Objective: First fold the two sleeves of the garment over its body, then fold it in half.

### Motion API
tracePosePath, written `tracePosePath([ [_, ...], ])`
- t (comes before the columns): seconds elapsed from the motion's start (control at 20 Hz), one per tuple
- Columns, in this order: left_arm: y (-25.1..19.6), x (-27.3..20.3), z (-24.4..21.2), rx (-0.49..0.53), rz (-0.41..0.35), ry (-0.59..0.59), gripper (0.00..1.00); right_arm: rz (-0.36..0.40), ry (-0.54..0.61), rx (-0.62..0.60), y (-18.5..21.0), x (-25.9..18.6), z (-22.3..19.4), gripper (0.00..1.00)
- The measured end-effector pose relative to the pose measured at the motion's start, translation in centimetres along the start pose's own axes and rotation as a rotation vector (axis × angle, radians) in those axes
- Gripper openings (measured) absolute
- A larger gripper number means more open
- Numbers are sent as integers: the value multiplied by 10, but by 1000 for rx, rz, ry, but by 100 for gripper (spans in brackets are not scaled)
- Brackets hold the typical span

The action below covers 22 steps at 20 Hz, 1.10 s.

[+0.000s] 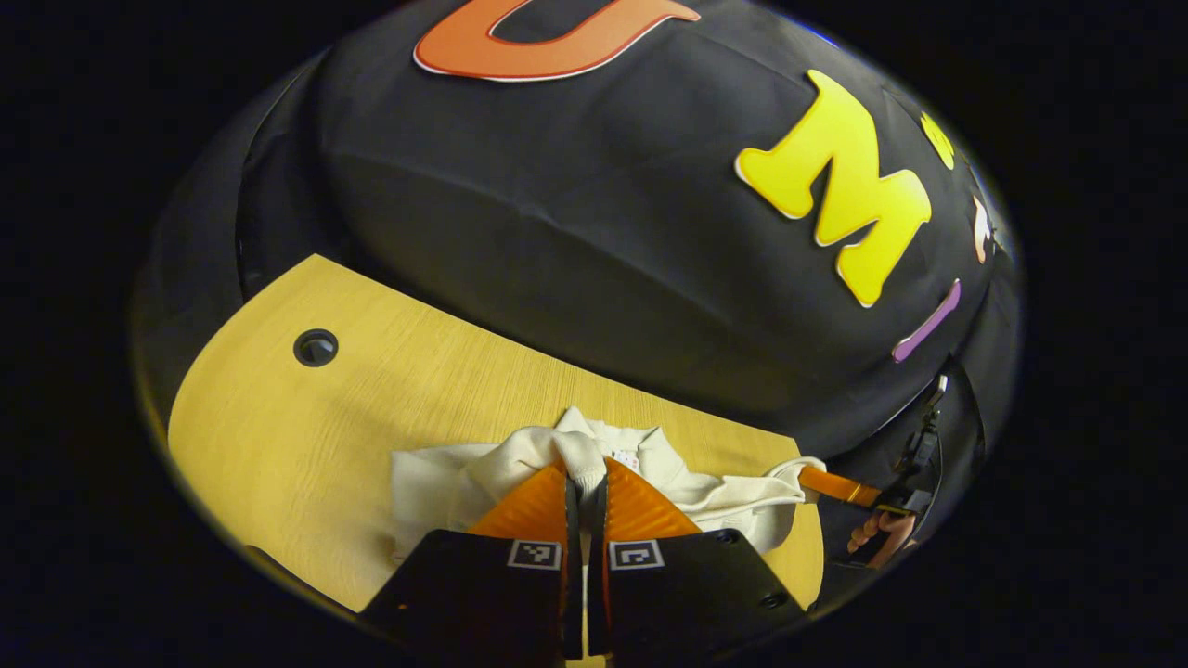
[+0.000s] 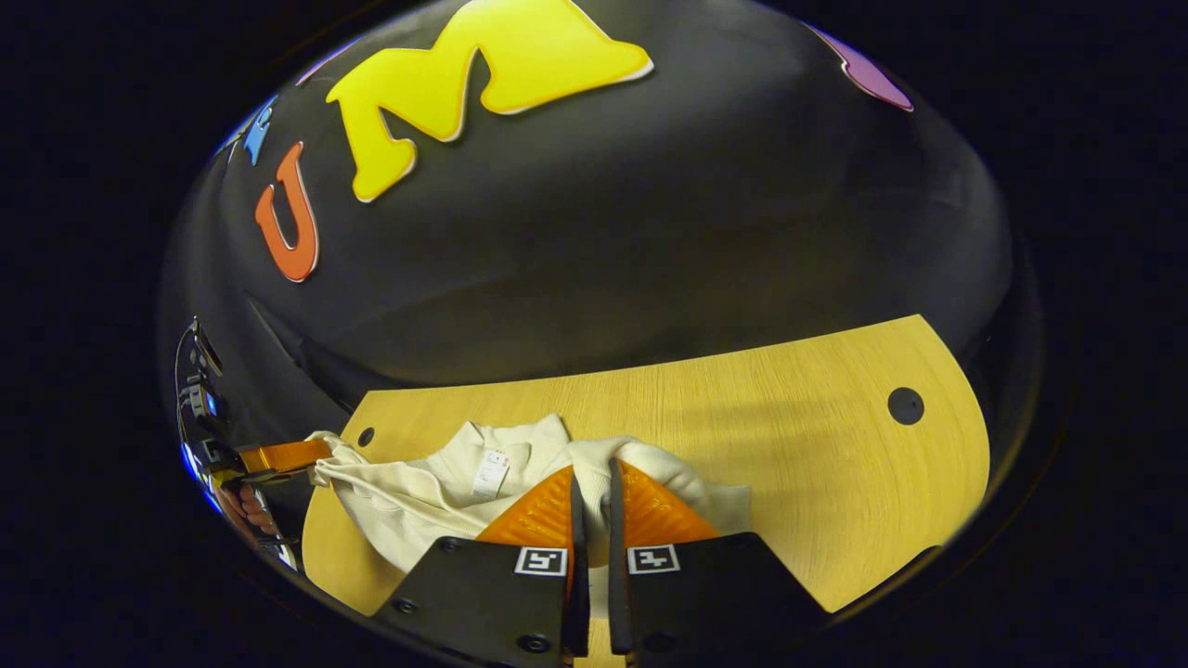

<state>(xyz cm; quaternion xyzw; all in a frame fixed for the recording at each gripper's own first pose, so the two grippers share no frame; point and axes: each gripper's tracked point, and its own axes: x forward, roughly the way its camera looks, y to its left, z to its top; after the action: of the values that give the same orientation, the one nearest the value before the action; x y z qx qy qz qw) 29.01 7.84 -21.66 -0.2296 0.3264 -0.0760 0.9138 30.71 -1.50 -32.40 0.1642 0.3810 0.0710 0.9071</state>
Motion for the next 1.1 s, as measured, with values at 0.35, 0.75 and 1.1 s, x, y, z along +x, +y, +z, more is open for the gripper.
tracePosePath([
  [0.35,53,71,-32,30,152,35,6,-75,20,4,-14,69,-25,12],
  [0.75,47,40,34,197,213,-153,81,-97,-157,-54,-8,32,27,54],
  [1.1,-13,-86,112,337,263,-418,99,-121,-326,-157,19,-86,70,92],
])
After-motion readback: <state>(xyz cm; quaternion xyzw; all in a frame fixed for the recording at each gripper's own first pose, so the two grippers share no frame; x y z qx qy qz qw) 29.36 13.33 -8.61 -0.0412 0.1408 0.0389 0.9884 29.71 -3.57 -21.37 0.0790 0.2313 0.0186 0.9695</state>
